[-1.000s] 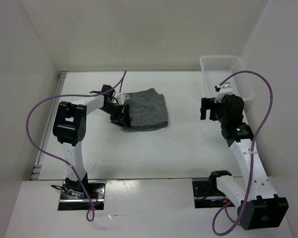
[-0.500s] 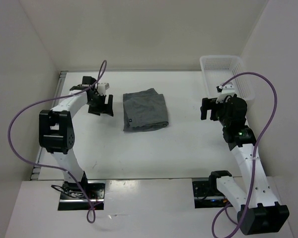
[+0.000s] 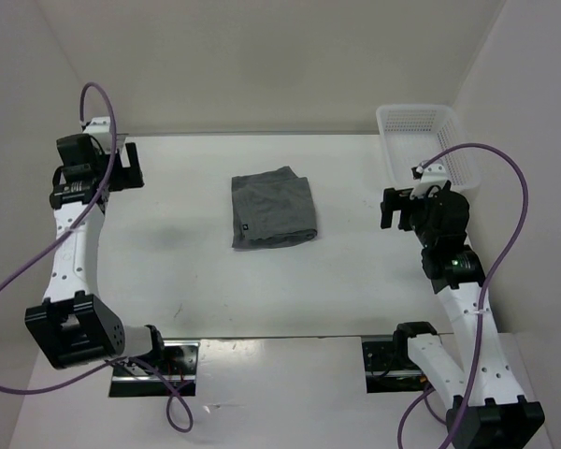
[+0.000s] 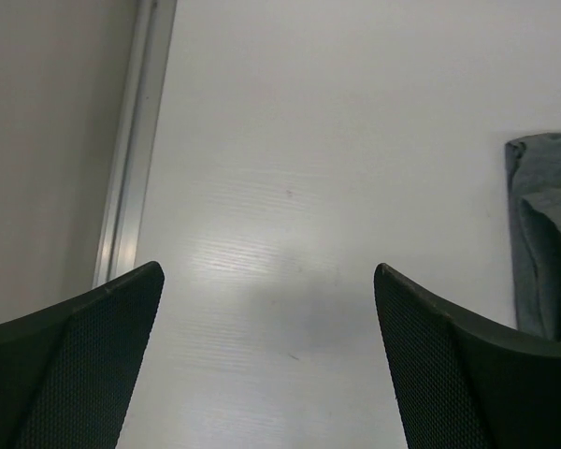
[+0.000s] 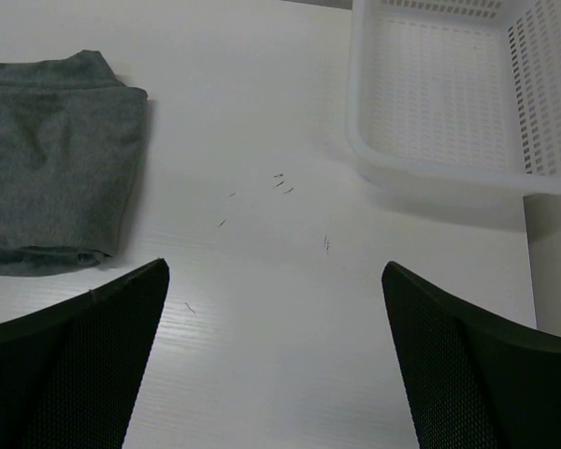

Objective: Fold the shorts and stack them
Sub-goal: Fold the shorts

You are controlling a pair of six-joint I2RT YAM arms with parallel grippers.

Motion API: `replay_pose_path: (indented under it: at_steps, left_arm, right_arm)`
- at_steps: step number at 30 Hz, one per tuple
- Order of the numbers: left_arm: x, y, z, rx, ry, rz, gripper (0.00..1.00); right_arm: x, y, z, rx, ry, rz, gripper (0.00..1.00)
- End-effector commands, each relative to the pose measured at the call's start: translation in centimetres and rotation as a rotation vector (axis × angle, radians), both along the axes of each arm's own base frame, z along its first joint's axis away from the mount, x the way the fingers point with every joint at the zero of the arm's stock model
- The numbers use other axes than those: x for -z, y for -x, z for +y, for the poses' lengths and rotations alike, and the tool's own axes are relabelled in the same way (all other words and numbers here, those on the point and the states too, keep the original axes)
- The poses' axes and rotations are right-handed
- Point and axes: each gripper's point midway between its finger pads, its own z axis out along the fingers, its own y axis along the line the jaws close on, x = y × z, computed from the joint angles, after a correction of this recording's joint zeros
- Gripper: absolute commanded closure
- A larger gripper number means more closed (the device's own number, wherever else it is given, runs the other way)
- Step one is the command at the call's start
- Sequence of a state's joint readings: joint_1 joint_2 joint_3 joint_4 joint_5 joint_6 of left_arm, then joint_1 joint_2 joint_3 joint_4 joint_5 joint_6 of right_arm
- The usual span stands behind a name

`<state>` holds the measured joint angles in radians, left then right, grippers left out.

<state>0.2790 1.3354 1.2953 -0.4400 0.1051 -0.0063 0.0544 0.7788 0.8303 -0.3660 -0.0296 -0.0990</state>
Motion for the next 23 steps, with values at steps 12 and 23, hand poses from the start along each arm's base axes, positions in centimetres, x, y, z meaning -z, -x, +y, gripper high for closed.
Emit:
replay_pose_path:
  at_steps: [12,23]
  left_arm:
    - [1.1,3.8,1.9,-0.14,-0.092,0.009,0.0]
    - [1.0,4.8,1.5,-0.124,-0.08,-0.004,0.0]
  right_arm:
    - [-1.0,0.6,0.1,-0.025,0.02,-0.082,0.01]
    - [-0.7,2.1,0.3,-0.049,0.032,-0.112,0.01]
